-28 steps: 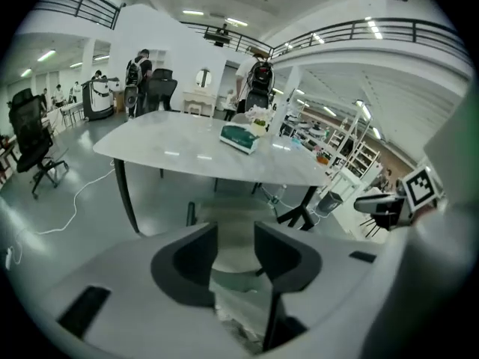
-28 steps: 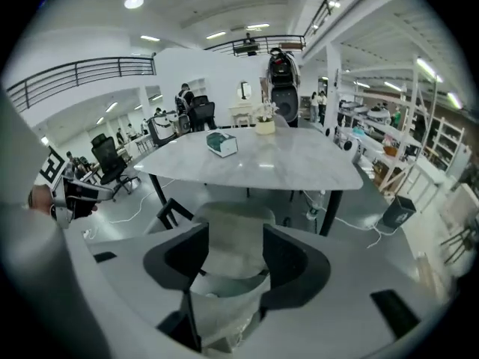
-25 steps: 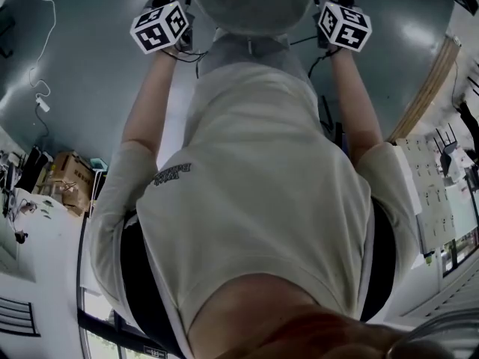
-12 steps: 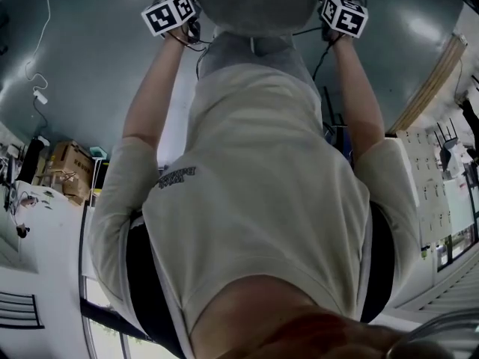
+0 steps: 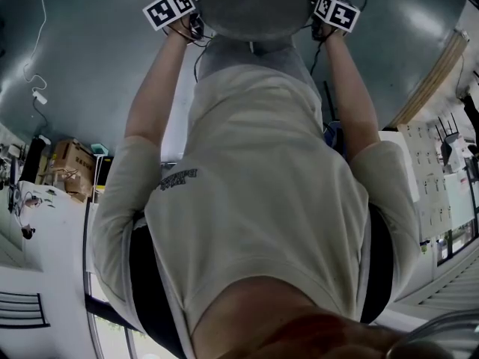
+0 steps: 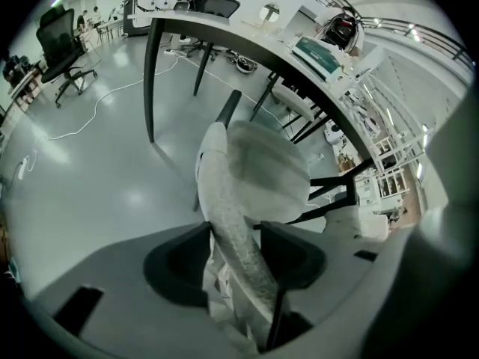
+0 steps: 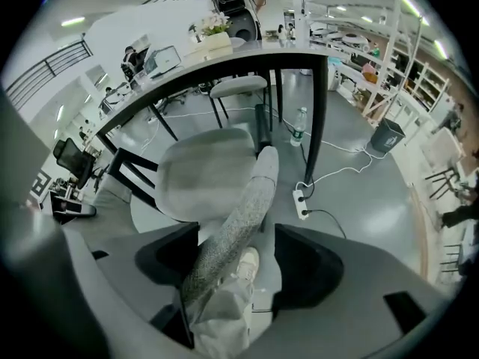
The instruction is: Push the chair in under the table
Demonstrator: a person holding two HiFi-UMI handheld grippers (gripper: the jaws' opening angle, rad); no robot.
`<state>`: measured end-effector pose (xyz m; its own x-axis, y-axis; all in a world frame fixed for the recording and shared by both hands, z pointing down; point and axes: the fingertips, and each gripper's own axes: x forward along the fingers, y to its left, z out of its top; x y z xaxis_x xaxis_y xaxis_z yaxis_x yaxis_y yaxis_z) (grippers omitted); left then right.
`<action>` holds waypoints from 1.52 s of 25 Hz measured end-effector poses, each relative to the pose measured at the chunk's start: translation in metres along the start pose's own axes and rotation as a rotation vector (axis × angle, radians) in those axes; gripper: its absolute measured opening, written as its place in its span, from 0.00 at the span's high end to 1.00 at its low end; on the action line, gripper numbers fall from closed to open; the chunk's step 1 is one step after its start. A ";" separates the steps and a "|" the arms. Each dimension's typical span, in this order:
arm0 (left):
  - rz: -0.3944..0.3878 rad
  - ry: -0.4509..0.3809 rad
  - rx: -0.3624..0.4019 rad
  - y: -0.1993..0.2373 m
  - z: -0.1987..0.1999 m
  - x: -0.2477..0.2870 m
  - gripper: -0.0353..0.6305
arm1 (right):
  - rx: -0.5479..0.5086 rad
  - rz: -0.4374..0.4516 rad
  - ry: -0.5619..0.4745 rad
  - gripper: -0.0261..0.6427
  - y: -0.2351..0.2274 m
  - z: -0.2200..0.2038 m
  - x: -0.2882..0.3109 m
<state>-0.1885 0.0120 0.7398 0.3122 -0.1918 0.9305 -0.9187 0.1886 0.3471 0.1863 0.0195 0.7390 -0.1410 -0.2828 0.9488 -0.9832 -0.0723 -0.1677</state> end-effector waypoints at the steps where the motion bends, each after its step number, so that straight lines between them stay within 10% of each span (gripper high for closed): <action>1: 0.003 0.003 0.004 0.000 0.000 0.002 0.66 | 0.004 0.004 0.002 0.48 0.000 0.000 0.001; 38: 0.111 0.030 0.135 0.004 0.031 0.014 0.71 | 0.107 0.010 0.047 0.72 0.014 0.015 0.032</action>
<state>-0.1955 -0.0194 0.7504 0.2125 -0.1478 0.9659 -0.9713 0.0760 0.2253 0.1701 -0.0052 0.7625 -0.1588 -0.2386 0.9580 -0.9640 -0.1721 -0.2027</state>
